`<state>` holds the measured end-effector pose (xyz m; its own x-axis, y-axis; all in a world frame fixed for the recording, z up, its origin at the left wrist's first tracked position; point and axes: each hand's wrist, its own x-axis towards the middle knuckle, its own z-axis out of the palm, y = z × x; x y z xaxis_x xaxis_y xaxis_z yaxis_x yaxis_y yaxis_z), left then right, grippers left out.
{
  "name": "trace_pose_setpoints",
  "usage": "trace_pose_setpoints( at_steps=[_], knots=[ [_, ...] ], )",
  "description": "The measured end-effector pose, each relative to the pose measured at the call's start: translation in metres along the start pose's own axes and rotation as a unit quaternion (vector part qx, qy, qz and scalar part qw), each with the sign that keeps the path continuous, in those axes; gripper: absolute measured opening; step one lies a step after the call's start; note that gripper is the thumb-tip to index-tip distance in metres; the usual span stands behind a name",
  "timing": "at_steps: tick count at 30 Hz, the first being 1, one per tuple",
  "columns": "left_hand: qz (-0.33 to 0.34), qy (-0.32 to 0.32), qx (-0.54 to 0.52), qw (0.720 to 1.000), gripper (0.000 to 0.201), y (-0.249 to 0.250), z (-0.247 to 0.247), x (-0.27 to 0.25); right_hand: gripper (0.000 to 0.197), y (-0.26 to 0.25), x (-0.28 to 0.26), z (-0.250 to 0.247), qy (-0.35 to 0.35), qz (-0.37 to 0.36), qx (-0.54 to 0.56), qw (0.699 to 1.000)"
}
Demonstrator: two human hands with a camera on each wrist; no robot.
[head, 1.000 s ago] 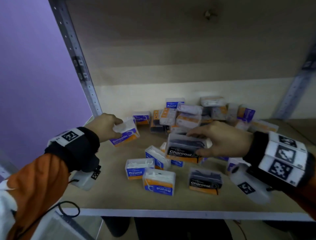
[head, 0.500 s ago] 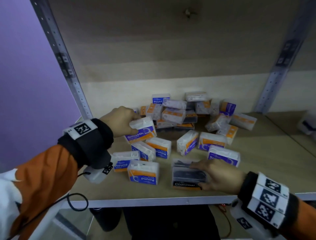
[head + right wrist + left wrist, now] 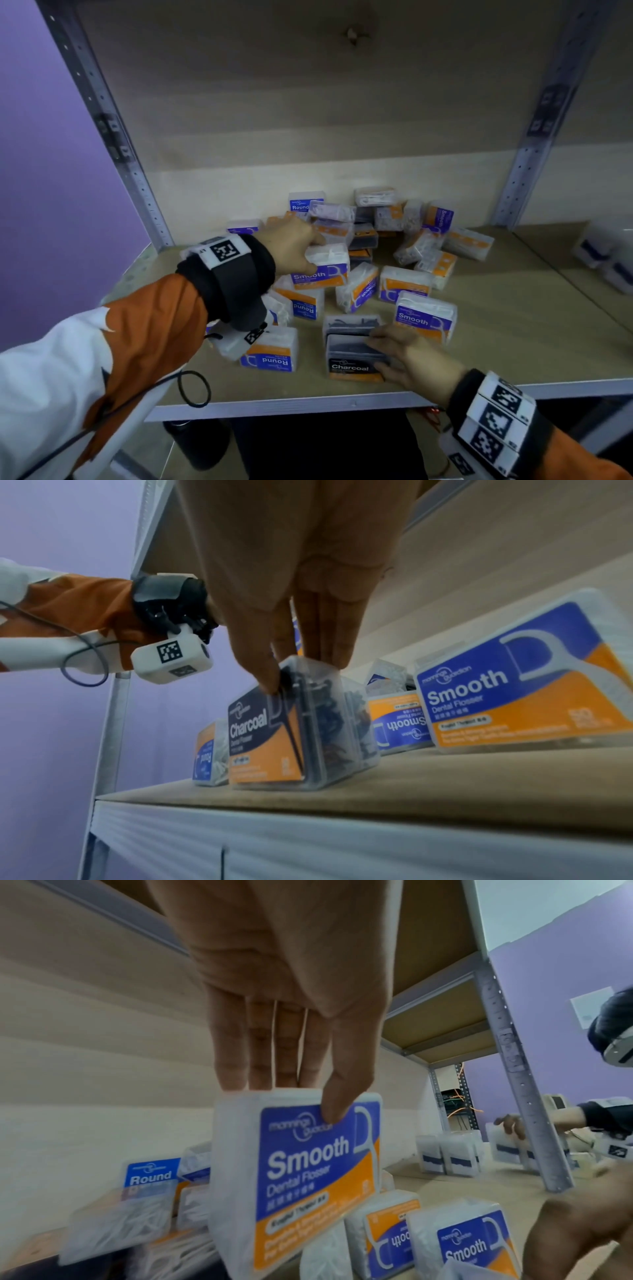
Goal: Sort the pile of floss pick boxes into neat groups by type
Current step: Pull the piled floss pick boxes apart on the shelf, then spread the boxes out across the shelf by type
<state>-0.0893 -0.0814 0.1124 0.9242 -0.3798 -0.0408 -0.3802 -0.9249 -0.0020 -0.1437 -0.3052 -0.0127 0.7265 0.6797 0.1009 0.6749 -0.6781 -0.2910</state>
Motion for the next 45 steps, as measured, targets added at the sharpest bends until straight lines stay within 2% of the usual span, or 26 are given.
trace_pose_setpoints(
  at_steps=[3, 5, 6, 7, 8, 9, 12, 15, 19, 26, 35, 42, 45],
  knots=[
    [0.021, -0.008, -0.003, 1.000, 0.037, 0.011, 0.003, 0.012, 0.036, -0.001, -0.005, -0.003, 0.023, 0.011, 0.009, 1.000],
    [0.035, -0.014, -0.006, 0.999, 0.034, 0.019, 0.005, 0.020, 0.026, -0.004, -0.011, -0.007, 0.035, 0.016, 0.037, 0.999],
    [0.041, -0.018, -0.007, 0.999, 0.032, 0.023, 0.006, 0.024, 0.029, -0.002, -0.013, -0.010, 0.043, 0.008, 0.036, 0.998],
    [0.047, -0.022, -0.008, 0.999, 0.030, 0.027, 0.008, 0.028, 0.044, 0.001, -0.013, -0.012, 0.057, -0.002, 0.026, 0.998],
    [0.051, -0.026, -0.008, 0.998, 0.028, 0.032, 0.009, 0.032, 0.057, 0.003, -0.013, -0.013, 0.047, 0.004, 0.025, 0.999],
    [0.056, -0.029, -0.008, 0.998, 0.028, 0.036, 0.011, 0.036, 0.059, 0.011, -0.013, -0.012, 0.047, 0.031, 0.017, 0.998],
    [0.069, -0.041, -0.014, 0.997, 0.035, 0.047, 0.016, 0.047, 0.045, 0.034, -0.017, -0.009, 0.036, 0.092, 0.012, 0.995],
    [0.070, -0.062, -0.026, 0.995, 0.034, 0.056, 0.021, 0.057, 0.047, 0.046, -0.018, -0.009, 0.039, 0.125, -0.002, 0.991],
    [0.061, -0.076, -0.021, 0.995, 0.032, 0.065, 0.026, 0.069, 0.054, 0.057, -0.020, -0.008, 0.004, 0.154, -0.012, 0.988],
    [0.012, -0.063, 0.013, 0.998, 0.034, 0.072, 0.030, 0.078, 0.057, 0.065, -0.021, -0.005, -0.004, 0.156, -0.021, 0.988],
    [0.000, -0.055, 0.019, 0.998, 0.035, 0.081, 0.030, 0.083, 0.057, 0.066, -0.020, -0.007, -0.013, 0.152, -0.042, 0.987],
    [-0.015, -0.081, 0.024, 0.996, 0.035, 0.086, 0.034, 0.088, 0.056, 0.066, -0.019, -0.007, -0.005, 0.147, -0.033, 0.989],
    [-0.028, -0.103, 0.038, 0.994, 0.040, 0.087, 0.036, 0.089, 0.057, 0.066, -0.019, -0.008, -0.008, 0.147, -0.036, 0.988]
  ],
)
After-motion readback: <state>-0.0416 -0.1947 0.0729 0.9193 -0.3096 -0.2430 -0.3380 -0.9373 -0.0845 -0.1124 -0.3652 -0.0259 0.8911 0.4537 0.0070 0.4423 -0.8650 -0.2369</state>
